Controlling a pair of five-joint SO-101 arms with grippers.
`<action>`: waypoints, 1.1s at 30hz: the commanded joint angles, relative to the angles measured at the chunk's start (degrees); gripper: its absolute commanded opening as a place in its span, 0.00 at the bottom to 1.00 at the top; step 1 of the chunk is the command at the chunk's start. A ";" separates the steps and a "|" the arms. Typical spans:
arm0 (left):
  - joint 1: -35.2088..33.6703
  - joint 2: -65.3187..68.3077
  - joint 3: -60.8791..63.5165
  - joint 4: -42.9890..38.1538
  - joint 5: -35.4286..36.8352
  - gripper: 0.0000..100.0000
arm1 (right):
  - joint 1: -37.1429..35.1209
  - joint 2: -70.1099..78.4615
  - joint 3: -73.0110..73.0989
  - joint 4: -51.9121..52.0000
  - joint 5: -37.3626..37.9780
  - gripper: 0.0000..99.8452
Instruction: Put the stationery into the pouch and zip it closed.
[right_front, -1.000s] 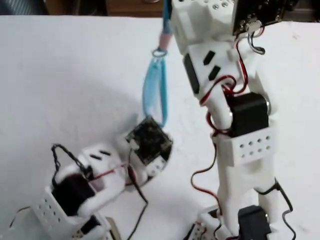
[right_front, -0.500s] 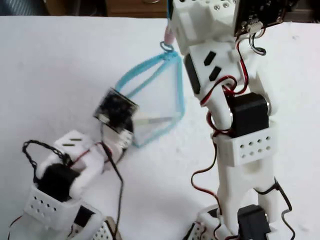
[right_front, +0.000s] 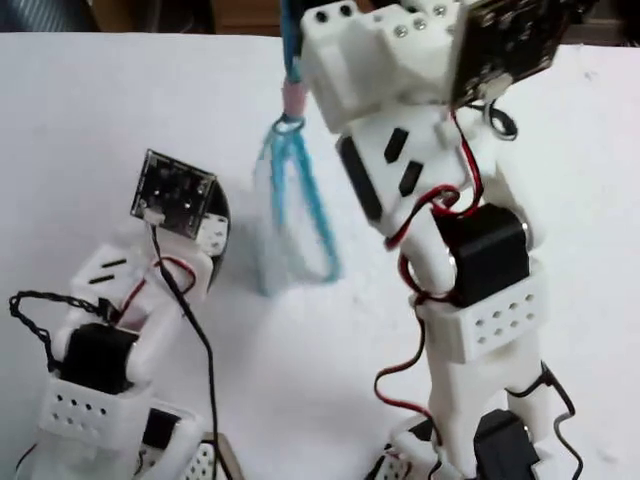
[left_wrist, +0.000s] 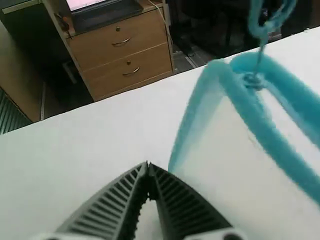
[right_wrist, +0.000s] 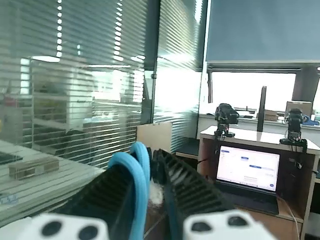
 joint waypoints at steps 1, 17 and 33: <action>0.31 0.13 -7.56 5.45 -0.26 0.03 | -0.92 -0.04 -2.11 -0.13 2.64 0.02; 0.40 0.13 -42.81 33.32 -0.35 0.03 | -1.27 6.90 -9.49 -11.82 4.75 0.02; 14.37 -2.33 -46.33 40.26 -3.87 0.05 | -1.19 6.90 -15.38 -12.97 10.90 0.01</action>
